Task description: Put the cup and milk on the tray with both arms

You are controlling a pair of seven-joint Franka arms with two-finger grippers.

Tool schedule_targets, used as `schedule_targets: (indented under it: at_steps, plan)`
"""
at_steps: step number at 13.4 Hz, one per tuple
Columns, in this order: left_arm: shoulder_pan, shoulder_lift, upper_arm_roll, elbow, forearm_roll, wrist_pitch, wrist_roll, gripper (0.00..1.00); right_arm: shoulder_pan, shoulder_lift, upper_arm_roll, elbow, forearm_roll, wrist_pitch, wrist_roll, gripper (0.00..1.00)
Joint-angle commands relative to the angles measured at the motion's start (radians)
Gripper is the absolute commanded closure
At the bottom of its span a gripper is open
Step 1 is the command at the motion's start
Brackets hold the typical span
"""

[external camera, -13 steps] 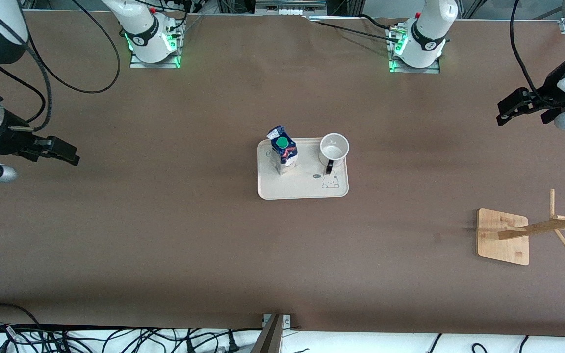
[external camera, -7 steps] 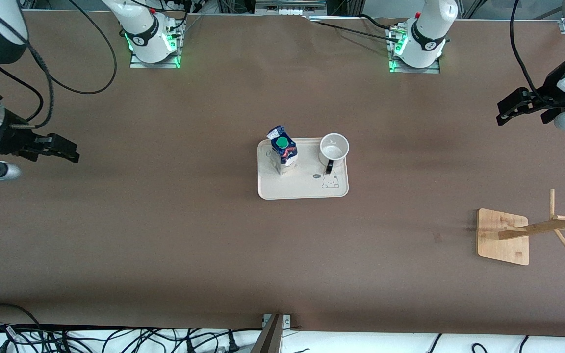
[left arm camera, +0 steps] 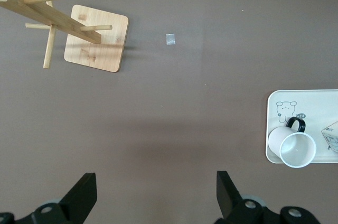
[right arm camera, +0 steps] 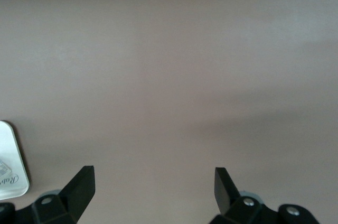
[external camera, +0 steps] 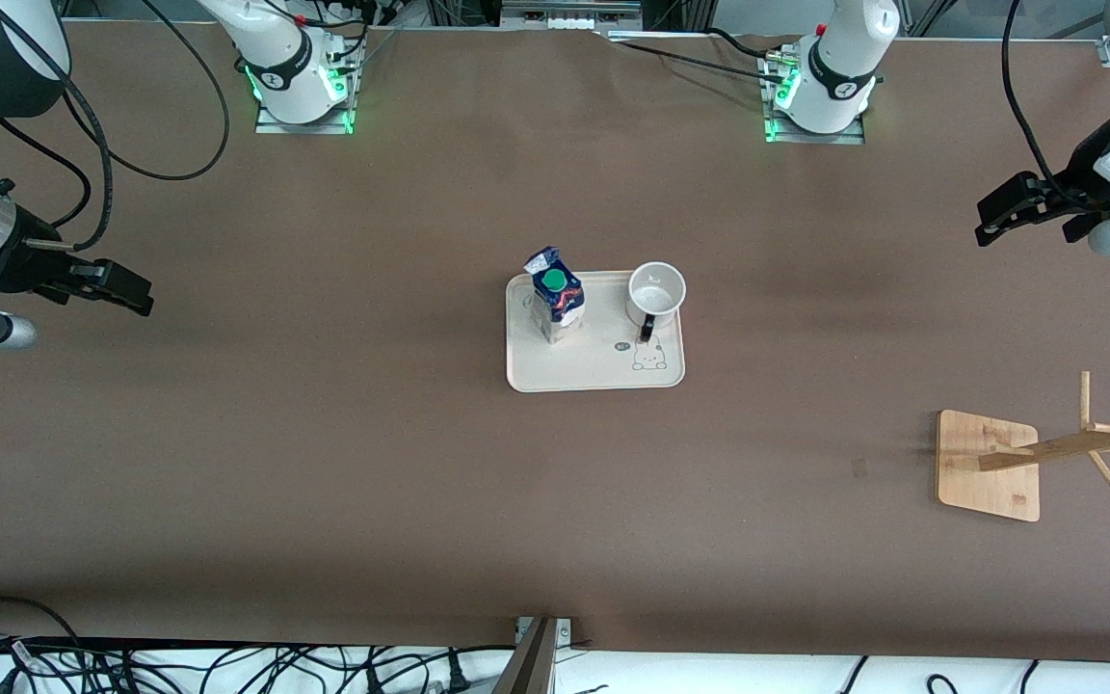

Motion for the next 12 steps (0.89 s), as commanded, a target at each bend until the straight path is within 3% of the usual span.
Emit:
schedule_targets:
  at_steps: [1, 7, 12]
  plan:
    - [-0.005, 0.011, 0.002, 0.028, 0.0, -0.021, 0.007, 0.0, 0.059, -0.048, -0.068, -0.027, -0.003, -0.012, 0.021, 0.0]
    - [-0.005, 0.011, 0.002, 0.028, 0.0, -0.023, 0.007, 0.0, 0.01, -0.147, -0.067, -0.149, 0.023, 0.037, 0.025, 0.0]
    - [-0.005, 0.011, 0.002, 0.028, 0.0, -0.021, 0.007, 0.0, 0.01, -0.154, -0.071, -0.136, 0.022, 0.025, 0.015, 0.0]
